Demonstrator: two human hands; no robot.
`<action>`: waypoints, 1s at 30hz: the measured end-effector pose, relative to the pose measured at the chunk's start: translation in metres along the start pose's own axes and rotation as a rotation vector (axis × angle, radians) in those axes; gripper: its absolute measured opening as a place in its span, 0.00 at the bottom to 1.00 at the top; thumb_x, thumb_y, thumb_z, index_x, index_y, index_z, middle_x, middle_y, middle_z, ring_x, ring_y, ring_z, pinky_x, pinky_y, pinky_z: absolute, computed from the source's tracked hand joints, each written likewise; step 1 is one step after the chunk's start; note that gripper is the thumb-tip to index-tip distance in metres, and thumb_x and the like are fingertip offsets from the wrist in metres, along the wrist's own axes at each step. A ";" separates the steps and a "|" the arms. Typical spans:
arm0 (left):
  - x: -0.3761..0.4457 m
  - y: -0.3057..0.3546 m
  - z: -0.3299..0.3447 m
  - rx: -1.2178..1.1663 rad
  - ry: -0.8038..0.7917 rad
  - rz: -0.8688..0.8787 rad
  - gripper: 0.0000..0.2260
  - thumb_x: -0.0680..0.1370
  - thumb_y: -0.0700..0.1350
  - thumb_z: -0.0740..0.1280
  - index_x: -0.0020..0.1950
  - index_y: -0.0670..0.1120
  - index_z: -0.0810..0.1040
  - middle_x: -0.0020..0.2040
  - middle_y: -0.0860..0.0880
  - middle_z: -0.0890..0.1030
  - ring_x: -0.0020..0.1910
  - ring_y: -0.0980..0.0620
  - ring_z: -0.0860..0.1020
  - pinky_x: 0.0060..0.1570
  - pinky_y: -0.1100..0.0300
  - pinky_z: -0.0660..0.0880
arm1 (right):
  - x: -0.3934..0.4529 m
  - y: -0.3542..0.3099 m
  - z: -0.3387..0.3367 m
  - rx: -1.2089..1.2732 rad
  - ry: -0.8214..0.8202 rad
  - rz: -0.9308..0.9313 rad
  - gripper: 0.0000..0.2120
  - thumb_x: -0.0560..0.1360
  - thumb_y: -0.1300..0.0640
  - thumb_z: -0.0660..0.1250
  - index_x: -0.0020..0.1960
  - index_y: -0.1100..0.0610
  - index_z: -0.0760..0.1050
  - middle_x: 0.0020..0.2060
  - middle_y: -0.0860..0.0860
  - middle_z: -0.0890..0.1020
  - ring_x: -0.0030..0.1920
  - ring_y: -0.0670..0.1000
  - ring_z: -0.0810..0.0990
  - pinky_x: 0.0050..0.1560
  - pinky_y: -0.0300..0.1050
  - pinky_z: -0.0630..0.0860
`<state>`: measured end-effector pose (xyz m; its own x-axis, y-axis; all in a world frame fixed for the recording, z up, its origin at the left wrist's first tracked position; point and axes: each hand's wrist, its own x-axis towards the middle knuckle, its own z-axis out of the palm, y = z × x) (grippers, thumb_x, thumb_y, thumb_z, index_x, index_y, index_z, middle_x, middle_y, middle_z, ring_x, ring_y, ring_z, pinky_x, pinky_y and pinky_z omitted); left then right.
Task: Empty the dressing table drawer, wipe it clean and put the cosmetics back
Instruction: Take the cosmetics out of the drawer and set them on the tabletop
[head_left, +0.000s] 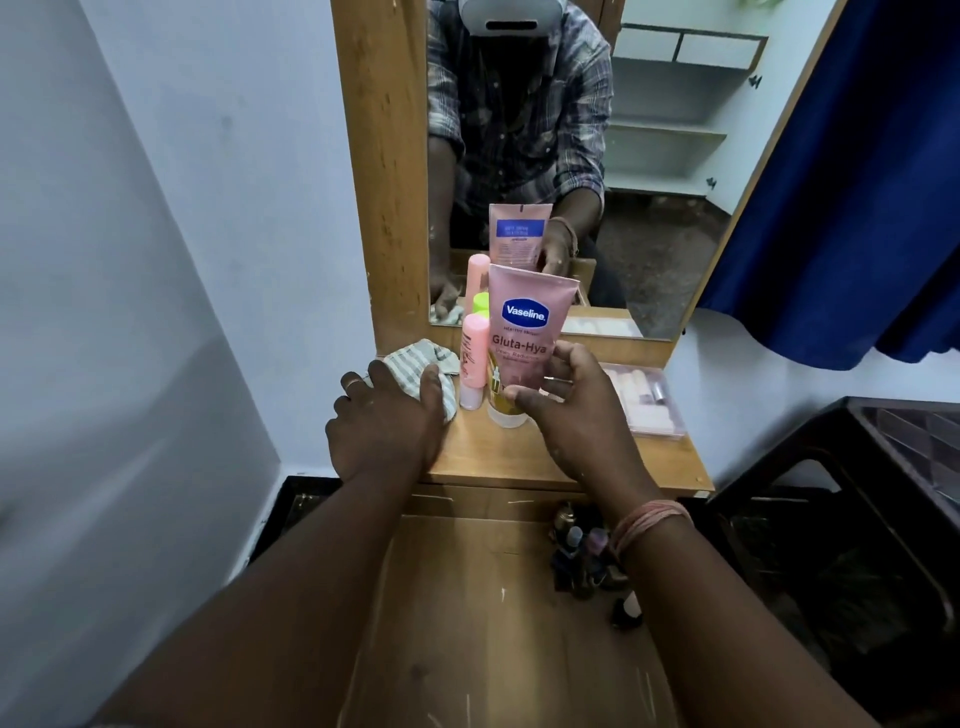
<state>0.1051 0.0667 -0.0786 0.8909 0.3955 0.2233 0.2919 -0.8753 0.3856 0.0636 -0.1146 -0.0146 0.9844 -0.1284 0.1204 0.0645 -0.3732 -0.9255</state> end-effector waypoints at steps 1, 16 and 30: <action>0.000 0.000 0.000 0.000 0.000 -0.001 0.36 0.78 0.72 0.45 0.69 0.46 0.69 0.63 0.39 0.76 0.56 0.38 0.79 0.52 0.46 0.78 | -0.007 -0.001 -0.005 -0.014 0.013 0.001 0.26 0.73 0.54 0.77 0.67 0.47 0.71 0.55 0.39 0.78 0.54 0.40 0.78 0.54 0.41 0.77; 0.000 0.002 0.000 0.028 0.002 -0.010 0.35 0.78 0.73 0.47 0.69 0.47 0.69 0.64 0.40 0.76 0.57 0.40 0.80 0.51 0.47 0.78 | -0.082 0.070 -0.016 -0.754 -0.226 0.099 0.06 0.71 0.59 0.62 0.38 0.49 0.69 0.40 0.51 0.83 0.44 0.52 0.84 0.44 0.47 0.81; 0.000 0.000 -0.001 -0.001 0.004 -0.002 0.36 0.78 0.74 0.45 0.69 0.47 0.68 0.64 0.40 0.76 0.58 0.39 0.80 0.52 0.46 0.77 | -0.017 -0.027 -0.037 -0.457 0.155 -0.150 0.06 0.76 0.61 0.71 0.49 0.54 0.76 0.34 0.42 0.79 0.36 0.38 0.78 0.34 0.30 0.67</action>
<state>0.1052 0.0670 -0.0778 0.8890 0.3980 0.2263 0.2932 -0.8745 0.3864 0.0391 -0.1368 0.0215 0.9317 -0.1640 0.3242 0.0916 -0.7574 -0.6465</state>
